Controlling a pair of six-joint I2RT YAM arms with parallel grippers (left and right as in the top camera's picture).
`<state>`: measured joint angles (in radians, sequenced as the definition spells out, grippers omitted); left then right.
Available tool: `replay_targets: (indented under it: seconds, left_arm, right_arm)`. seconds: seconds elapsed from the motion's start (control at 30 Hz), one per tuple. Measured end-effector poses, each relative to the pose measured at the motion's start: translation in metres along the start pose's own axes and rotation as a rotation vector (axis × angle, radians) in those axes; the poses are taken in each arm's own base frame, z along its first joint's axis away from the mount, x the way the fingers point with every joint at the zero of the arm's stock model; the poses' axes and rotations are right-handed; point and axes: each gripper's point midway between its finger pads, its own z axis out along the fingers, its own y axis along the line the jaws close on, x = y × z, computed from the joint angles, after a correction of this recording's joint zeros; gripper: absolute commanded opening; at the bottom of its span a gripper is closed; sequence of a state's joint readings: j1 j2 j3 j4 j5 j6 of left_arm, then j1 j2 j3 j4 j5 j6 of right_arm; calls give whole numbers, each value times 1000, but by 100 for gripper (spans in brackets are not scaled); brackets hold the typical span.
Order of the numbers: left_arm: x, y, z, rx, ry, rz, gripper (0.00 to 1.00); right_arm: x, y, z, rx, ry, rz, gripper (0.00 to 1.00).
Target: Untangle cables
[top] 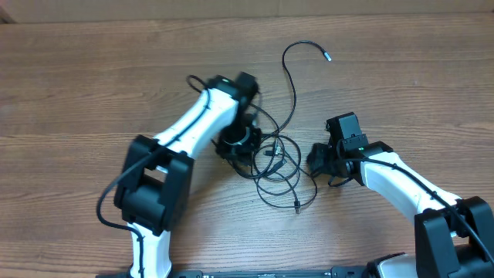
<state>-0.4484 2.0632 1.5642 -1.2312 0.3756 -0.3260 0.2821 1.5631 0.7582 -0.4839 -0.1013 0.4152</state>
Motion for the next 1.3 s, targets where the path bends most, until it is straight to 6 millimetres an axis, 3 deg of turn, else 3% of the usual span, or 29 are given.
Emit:
replay_targets:
  seconds: [0.2,0.27,0.4,0.5,0.7,0.9,1.3]
  left_arm:
    - [-2,22,-12,46,19,-2,4]
    - [-2,22,-14,70,22,30,4]
    - [-1,16,-13,97,25,88,7]
    - [-2,9,-11,102,14,128,21]
    - [-5,-19,0,88,-26,252,32]
    - [-1,-32,14,-30,-48,302,37]
    - [5,-46,26,-131,-81,301,40]
  right_arm:
    - [-7,25,-8,-110,18,-3,5]
    - [-15,38,-15,-163,10,-10,24]
    - [-16,56,-23,-243,33,-17,26]
    - [-3,51,-23,-227,90,-2,26]
    - [19,38,-23,-171,182,24,26]
    - [35,30,-25,-135,245,41,29]
    - [30,14,-23,-47,210,35,29]
